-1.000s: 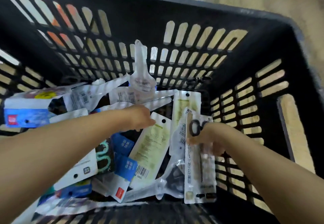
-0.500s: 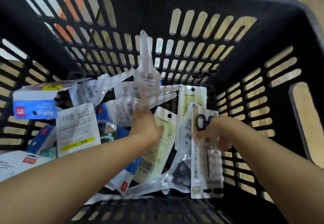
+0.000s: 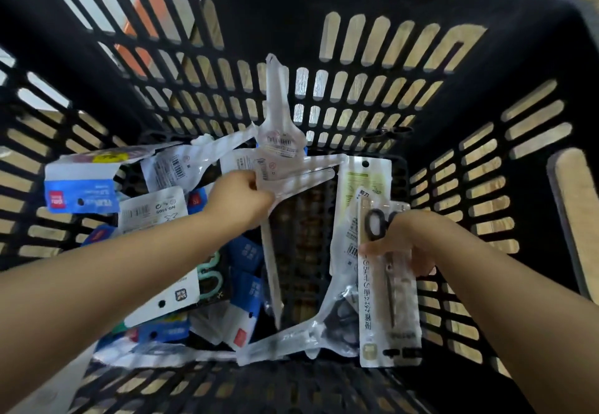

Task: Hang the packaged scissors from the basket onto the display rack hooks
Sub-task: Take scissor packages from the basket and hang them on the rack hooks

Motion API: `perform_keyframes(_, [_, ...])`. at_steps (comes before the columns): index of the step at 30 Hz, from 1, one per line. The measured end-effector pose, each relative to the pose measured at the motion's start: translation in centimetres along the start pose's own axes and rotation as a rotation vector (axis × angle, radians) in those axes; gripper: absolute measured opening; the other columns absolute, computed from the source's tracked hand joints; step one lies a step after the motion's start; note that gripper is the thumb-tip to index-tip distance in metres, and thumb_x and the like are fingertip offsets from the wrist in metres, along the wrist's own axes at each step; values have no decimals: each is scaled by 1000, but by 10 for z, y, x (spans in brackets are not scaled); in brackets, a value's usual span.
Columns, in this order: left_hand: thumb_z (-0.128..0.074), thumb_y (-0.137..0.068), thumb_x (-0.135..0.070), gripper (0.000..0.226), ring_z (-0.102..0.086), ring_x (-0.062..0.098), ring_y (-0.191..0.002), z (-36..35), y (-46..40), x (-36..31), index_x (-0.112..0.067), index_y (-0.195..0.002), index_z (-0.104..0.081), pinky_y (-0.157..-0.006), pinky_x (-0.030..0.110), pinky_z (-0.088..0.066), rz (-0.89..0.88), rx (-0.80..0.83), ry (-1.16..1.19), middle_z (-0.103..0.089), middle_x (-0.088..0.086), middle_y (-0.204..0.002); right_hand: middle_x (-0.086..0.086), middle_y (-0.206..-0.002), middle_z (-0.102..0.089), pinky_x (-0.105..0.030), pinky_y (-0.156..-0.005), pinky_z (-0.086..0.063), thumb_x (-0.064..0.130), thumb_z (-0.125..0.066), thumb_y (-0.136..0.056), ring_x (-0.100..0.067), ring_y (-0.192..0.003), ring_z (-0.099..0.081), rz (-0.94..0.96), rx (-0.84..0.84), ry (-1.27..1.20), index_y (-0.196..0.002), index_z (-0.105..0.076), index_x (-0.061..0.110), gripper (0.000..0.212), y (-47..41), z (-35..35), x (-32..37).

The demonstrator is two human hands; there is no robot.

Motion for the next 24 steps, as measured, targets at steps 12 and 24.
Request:
perform_keyframes(12, [-17, -88, -68, 71, -30, 34, -125, -10, -10, 18, -14, -116, -53, -95, 47, -38, -7, 20, -498, -38, 14, -132, -14, -130, -48, -30, -76, -46, 54, -71, -74, -27, -111, -53, 172, -327, -204, -141, -19, 4, 98, -17, 3, 24])
perform_keyframes(24, [-66, -67, -69, 66, -54, 33, -110, -6, -13, 62, -19, -109, -59, -85, 37, -42, 304, -84, -239, -58, 11, -116, 0, -82, -51, -30, -64, -48, 55, -70, -75, -14, -72, -50, 192, -263, -311, -109, -51, 7, 61, -29, -2, 22])
Point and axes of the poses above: each hand's wrist, its own y-axis away from the middle knuckle, its own z-axis out of the back of the hand, x = y × z, the point moved 5 cm from there along -y, towards the middle knuckle
